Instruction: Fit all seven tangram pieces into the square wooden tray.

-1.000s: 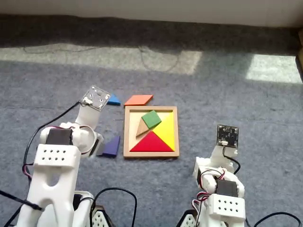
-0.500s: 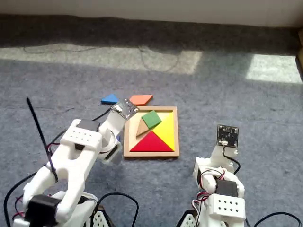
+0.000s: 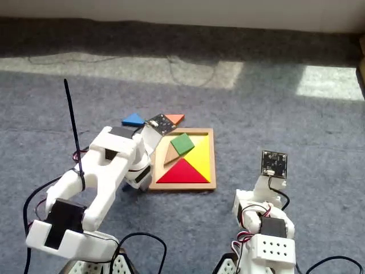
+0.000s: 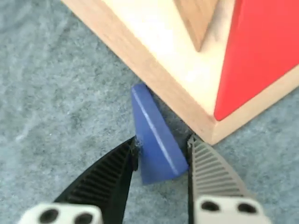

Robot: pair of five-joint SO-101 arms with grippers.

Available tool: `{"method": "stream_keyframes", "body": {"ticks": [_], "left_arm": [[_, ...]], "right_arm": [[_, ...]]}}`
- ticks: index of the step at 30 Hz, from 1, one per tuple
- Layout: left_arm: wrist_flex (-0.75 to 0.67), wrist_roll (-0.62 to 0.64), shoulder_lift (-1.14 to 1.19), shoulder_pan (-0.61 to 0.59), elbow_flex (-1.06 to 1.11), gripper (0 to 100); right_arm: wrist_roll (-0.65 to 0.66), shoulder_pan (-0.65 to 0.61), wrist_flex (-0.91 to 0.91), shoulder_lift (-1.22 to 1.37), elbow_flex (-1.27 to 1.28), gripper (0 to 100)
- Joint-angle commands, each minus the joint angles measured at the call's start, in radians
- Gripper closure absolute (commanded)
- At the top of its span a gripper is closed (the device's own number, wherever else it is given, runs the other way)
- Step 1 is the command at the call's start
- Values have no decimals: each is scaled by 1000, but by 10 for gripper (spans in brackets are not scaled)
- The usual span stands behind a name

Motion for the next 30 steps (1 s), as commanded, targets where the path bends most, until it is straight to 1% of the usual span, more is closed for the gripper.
{"method": "stream_keyframes", "body": {"ticks": [1,5,8,12,15,17,21,30], "left_arm": [[-5,-6,-5,-5,-42,893],[-2,-6,-38,-5,-47,951],[2,-5,-107,-5,-44,987],[41,-2,-234,1,-50,995],[43,71,-318,2,-64,995],[46,110,-328,2,-99,995],[46,130,-254,7,-194,995],[74,130,76,104,-469,995]], "right_arm": [[9,22,-27,1,16,796],[9,22,-27,1,16,796],[9,22,-27,1,16,796],[9,22,-27,1,16,796],[9,22,-27,1,16,796],[9,22,-27,1,16,796],[9,22,-27,1,16,796],[9,22,-27,1,16,796]]}}
